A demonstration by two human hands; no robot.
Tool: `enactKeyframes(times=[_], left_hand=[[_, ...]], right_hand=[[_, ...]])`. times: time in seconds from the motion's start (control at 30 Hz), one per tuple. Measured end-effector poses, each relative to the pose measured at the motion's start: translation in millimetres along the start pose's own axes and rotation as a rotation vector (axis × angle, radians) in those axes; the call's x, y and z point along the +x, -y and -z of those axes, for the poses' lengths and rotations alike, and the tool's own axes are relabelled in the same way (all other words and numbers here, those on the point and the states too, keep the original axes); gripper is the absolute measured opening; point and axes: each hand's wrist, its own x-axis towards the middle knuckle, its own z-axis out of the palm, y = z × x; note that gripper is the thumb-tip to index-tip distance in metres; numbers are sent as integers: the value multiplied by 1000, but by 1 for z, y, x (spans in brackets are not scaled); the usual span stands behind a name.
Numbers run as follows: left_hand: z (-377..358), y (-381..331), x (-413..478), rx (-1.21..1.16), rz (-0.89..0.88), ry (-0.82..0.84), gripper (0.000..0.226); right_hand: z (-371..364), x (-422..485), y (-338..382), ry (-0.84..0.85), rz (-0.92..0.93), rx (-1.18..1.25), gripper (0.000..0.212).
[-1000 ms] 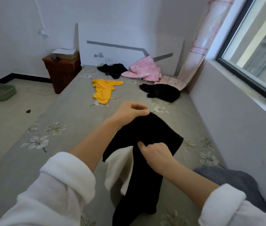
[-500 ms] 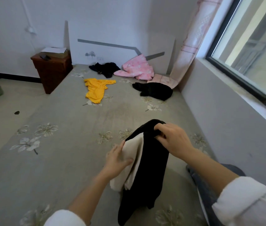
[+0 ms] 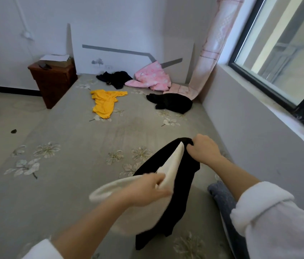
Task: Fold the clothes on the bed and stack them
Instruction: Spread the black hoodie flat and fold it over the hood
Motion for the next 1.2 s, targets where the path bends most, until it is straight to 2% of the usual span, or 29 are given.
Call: enactKeyframes(times=[0.07,0.1,0.13,0.17,0.23,0.3,0.33,0.5,0.57,0.63,0.7,0.77,0.83,0.87,0.97,1.03,1.1,1.2], left_hand=[[-18,6,-6,-258,81,305,24],[-23,13,-7,-411,158,405,31],[-27,22,-8,-527,215,407,34],[-33,34,-6,-564,255,308,30],[-40,61,2,-471,366,-31,14],[-47,86,10,-326,467,-224,18],[-51,94,14,-316,484,-237,27],[-84,98,28,-382,439,-68,54],[-96,92,32,-527,450,22,74],[-104,90,36,-669,443,116,85],[-109,86,41,-639,419,182,78],[-113,81,44,-562,351,211,57],[-116,71,46,-575,261,205,30],[-119,66,46,-599,230,195,25],[-124,58,46,-695,220,183,34],[-117,61,44,-778,231,137,31],[-94,63,43,-778,257,8,26],[-42,67,43,-671,309,-198,34]], right_hand=[[-1,1,-3,40,0,81,40],[-1,0,-5,59,17,103,41],[-1,-1,-8,84,41,119,42],[-1,-1,-12,109,66,136,42],[-2,-5,-22,132,106,183,43],[-4,-10,-31,144,122,227,42],[-5,-12,-34,149,124,245,40],[-1,-20,-44,148,176,380,44],[3,-22,-46,147,193,416,40],[7,-22,-47,143,175,447,34],[8,-23,-52,112,125,494,35],[8,-24,-57,78,61,567,37],[8,-24,-61,64,-3,653,31],[9,-24,-62,65,-21,687,31],[11,-20,-66,60,-50,719,35],[14,-16,-70,13,-101,741,35],[13,-10,-76,-64,-171,753,35],[7,-6,-82,-160,-265,694,33]])
